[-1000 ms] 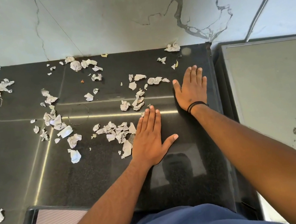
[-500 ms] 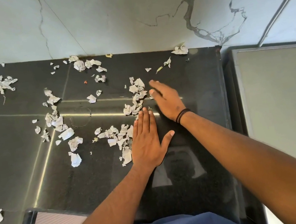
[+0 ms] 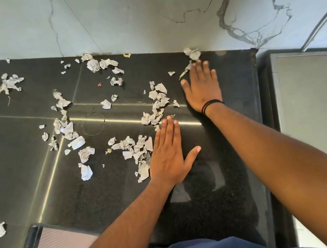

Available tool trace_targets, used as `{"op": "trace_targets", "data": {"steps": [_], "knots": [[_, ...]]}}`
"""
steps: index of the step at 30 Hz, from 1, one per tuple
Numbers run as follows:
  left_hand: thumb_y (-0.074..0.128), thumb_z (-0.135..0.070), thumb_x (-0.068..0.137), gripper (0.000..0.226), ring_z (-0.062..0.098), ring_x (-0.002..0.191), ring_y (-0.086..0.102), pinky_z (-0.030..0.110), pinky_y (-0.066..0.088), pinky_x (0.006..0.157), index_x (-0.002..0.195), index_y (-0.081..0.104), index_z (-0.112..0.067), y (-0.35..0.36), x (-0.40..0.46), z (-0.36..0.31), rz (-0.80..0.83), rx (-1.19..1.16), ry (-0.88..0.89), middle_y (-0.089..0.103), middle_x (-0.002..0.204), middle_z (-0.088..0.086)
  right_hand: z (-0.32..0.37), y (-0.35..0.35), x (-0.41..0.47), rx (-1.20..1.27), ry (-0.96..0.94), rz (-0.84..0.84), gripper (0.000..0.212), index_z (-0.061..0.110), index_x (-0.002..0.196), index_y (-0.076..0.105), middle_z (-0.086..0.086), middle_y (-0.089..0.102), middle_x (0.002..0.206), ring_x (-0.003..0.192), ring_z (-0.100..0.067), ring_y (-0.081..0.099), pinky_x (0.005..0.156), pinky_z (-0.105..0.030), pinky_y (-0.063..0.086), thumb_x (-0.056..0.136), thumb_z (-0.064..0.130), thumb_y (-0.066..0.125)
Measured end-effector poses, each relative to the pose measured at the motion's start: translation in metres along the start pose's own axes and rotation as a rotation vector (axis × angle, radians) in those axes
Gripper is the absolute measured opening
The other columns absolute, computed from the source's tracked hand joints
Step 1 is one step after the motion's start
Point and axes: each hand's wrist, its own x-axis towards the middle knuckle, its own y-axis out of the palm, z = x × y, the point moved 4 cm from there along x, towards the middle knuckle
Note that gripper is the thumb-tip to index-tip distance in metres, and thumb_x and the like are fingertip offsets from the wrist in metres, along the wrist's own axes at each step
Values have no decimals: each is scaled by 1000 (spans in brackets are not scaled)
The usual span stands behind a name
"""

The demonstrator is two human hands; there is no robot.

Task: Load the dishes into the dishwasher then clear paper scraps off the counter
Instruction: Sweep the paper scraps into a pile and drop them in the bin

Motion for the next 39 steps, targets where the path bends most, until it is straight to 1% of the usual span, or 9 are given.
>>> {"op": "trace_targets", "data": {"steps": [6, 10, 12, 15, 24, 29, 33, 36, 39], "knots": [[27, -73, 98, 94, 20, 157, -10, 42, 6, 128, 161, 10, -6, -1, 0, 0, -5, -25, -13, 0, 170, 12, 51, 20, -39, 163, -331, 156, 59, 11, 156, 25, -7, 16, 166, 154, -23, 3, 125, -46, 4, 106, 43, 27], [26, -73, 98, 93, 21, 157, -10, 42, 6, 128, 161, 11, -6, 0, 0, 2, -18, -28, 1, -3, 170, 10, 18, 2, -42, 575, -156, -134, 48, 7, 144, 48, -13, 45, 152, 146, -27, 32, 121, -43, 24, 102, 31, 48], [26, -71, 99, 91, 21, 157, -8, 43, 7, 128, 161, 13, -5, 1, 0, 4, -30, -44, 6, 0, 170, 10, -7, -5, -29, 518, 3, -228, 55, 6, 148, 41, -15, 39, 155, 148, -29, 26, 122, -41, 22, 102, 35, 46], [28, -66, 102, 86, 20, 157, -5, 43, 11, 127, 160, 17, -5, 2, -1, 5, -51, -54, 9, 4, 170, 10, -22, -10, 5, 353, 69, -164, 67, 6, 155, 25, -15, 25, 162, 152, -30, 16, 124, -40, 13, 103, 45, 40], [31, -63, 103, 83, 20, 157, 2, 39, 10, 128, 159, 22, -3, -1, 0, 11, -120, -115, -111, 10, 169, 12, 66, 14, 36, 200, -206, 64, 58, 9, 149, 35, -14, 38, 154, 144, -31, 31, 118, -52, 28, 103, 44, 31], [31, -60, 102, 78, 22, 156, 13, 38, 12, 128, 157, 30, -5, -5, 0, 14, -168, -203, -162, 24, 165, 14, 122, 34, -3, 266, -363, 226, 58, 11, 157, 21, -9, 18, 165, 154, -25, 6, 124, -44, 5, 107, 38, 28], [41, -51, 104, 68, 24, 153, 23, 36, 14, 127, 151, 41, -2, -5, -1, 16, -232, -256, -137, 37, 159, 16, 121, 24, -20, 548, -301, 349, 53, 13, 156, 29, -9, 27, 162, 153, -22, 15, 123, -37, 8, 108, 36, 31], [45, -44, 104, 62, 27, 151, 29, 41, 21, 126, 147, 47, 0, -5, -7, 15, -266, -236, -68, 41, 157, 17, 95, 8, -34, 588, -238, 223, 56, 12, 155, 30, -10, 30, 161, 151, -21, 21, 121, -32, 17, 107, 40, 36], [48, -40, 103, 58, 29, 147, 37, 45, 28, 122, 143, 51, 1, -2, -22, 14, -309, -204, 54, 48, 152, 18, 71, 15, -58, 474, -209, 163, 62, 7, 156, 21, -12, 21, 164, 154, -23, 8, 122, -33, 7, 107, 40, 35]]}}
